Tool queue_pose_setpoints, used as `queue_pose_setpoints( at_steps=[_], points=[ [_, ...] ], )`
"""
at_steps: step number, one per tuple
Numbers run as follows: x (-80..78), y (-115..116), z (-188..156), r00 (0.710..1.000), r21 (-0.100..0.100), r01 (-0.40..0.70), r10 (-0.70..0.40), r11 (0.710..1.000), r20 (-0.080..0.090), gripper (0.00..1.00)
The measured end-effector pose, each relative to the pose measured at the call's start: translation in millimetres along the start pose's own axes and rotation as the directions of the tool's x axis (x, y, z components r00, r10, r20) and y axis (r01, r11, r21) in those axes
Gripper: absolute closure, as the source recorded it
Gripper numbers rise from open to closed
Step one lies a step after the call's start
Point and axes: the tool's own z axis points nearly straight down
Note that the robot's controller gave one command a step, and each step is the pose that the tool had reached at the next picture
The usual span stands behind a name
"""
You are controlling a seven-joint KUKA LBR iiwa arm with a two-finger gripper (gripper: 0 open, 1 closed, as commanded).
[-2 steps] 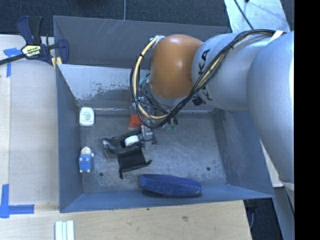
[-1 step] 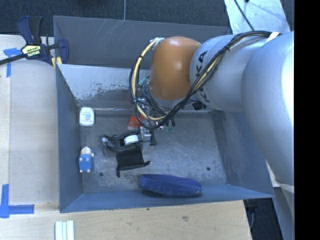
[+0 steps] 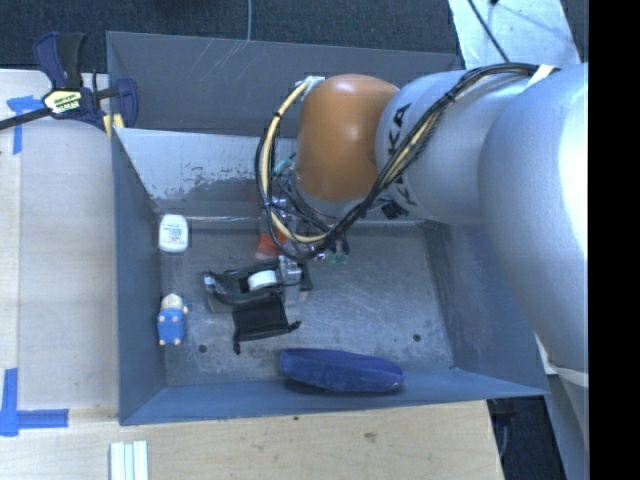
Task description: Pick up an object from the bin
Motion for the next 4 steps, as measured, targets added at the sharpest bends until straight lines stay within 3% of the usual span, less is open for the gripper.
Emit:
queue_pose_setpoints(
  at_steps=[2, 3, 4],
  points=[
    [-0.8, 1, 0, 0.997, -0.001, 0.079, -0.079, 0.997, 0.004, 0.00],
    [0.2, 2, 0, 0.997, -0.001, 0.080, -0.080, 0.997, -0.002, 1.00],
    [0.8, 2, -26, 0.997, 0.000, 0.082, -0.082, 0.997, 0.016, 1.00]
  ],
)
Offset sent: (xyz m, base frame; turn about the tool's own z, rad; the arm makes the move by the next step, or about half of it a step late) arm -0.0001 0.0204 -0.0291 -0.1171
